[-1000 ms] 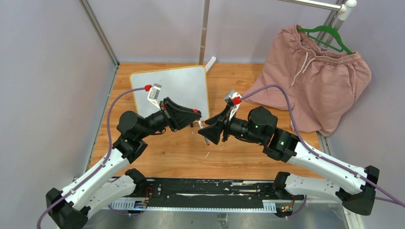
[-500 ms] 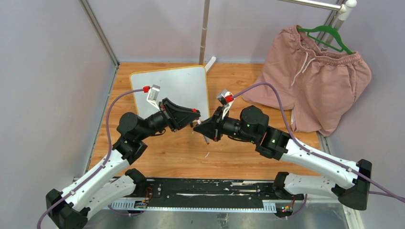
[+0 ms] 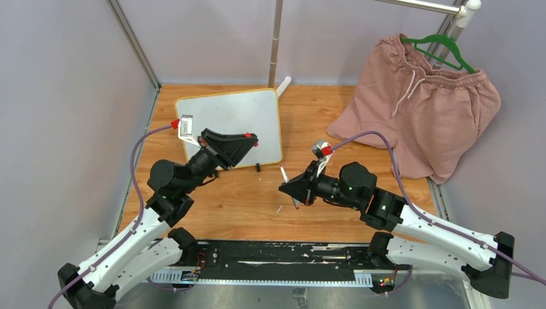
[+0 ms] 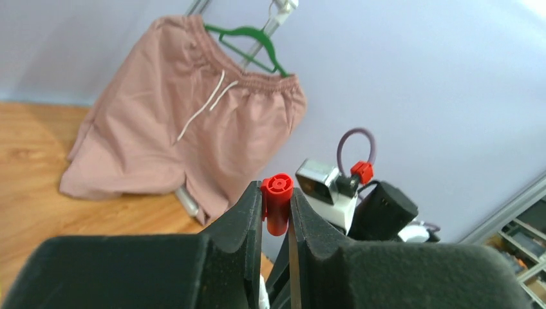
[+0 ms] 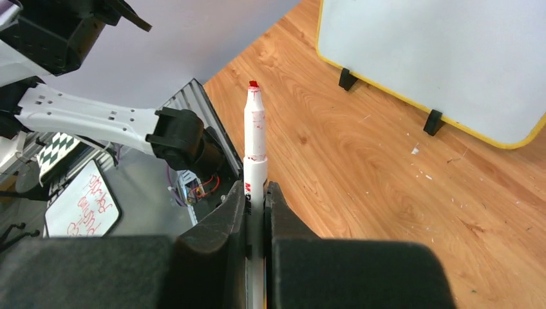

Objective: Write a sentence on the whiteboard
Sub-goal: Open the whiteboard marker at the center of the board.

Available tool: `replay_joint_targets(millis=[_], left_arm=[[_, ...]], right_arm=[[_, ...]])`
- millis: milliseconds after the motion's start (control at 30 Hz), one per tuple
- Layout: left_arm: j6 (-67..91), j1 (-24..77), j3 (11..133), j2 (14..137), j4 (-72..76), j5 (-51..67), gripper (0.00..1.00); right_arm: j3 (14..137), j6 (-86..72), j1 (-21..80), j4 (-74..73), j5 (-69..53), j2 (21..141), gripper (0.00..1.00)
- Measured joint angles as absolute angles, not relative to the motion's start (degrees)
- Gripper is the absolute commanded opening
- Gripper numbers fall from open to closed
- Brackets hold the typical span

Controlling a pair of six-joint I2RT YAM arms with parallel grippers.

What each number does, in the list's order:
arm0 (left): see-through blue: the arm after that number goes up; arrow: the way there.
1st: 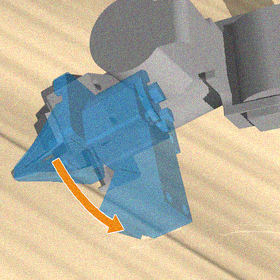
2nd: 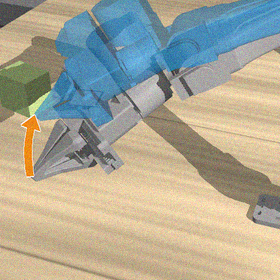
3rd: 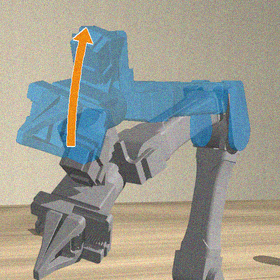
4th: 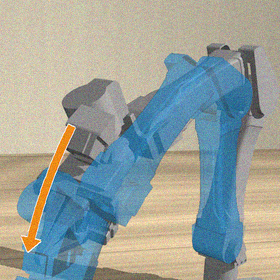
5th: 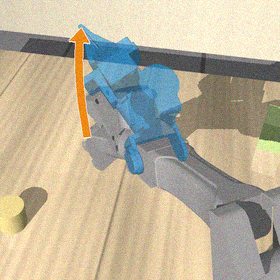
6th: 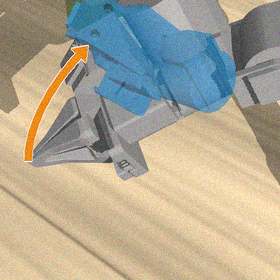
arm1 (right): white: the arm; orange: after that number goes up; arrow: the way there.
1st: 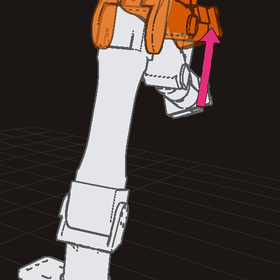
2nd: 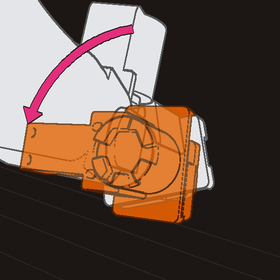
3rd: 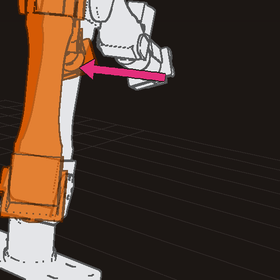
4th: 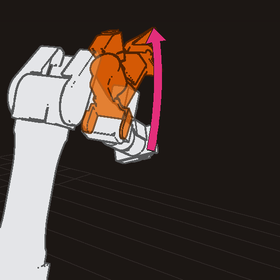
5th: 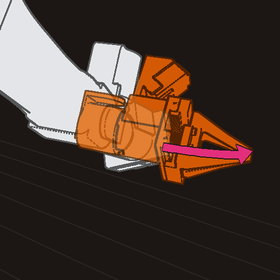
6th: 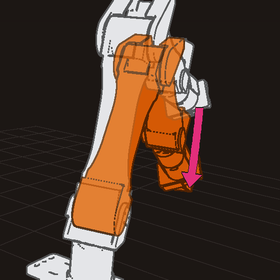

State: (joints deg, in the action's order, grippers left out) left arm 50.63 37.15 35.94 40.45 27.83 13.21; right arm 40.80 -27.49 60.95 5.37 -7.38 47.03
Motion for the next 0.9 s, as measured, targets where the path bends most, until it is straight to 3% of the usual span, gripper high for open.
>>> replay_joint_targets(millis=[200, 400, 533, 900], left_arm=[[50.13, 37.15, 39.29, 44.51, 29.36, 11.73, 0.00], [41.80, 38.72, 49.98, 57.89, 14.02, 15.33, 0.00], [32.95, 46.70, 59.46, 68.90, -1.96, 10.39, 0.00], [26.30, 53.91, 86.32, 103.18, -22.52, -0.56, 0.00]], right_arm=[[42.57, -27.00, 60.95, -2.37, 0.49, 42.39, 0.00], [49.32, -25.56, 60.95, -24.58, 25.50, 34.13, 0.00], [50.19, -25.41, 60.93, -34.15, 37.10, 28.14, 0.00], [50.37, -26.46, 60.93, -44.53, 47.07, 24.23, 0.00]])
